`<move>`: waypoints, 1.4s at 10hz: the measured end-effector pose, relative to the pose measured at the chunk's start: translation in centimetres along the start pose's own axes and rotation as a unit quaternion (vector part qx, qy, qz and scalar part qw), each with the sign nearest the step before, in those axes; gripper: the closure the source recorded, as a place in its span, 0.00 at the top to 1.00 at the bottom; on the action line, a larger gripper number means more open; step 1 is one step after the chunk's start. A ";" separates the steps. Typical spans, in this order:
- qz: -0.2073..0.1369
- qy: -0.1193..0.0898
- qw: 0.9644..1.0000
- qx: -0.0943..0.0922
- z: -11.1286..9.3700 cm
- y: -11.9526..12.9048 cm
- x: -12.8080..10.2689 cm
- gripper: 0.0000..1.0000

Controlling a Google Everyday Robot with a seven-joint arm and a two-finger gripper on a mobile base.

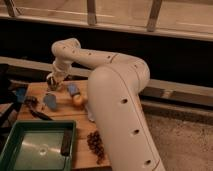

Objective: Stack cups on top of each other

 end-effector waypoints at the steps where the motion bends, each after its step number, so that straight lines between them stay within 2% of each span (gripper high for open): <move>1: -0.004 0.006 1.000 -0.006 0.7 0.6 -0.1 0.18; 8: -0.010 0.062 0.997 -0.043 4.8 1.9 1.5 0.19; 10: -0.010 0.076 0.996 -0.047 5.8 2.2 2.0 0.28; 12: -0.004 0.091 0.995 -0.051 6.7 2.0 2.5 0.51; 13: -0.001 0.096 0.994 -0.053 7.0 2.0 2.7 0.60; 14: -0.001 0.100 0.993 -0.055 7.3 2.1 2.8 0.64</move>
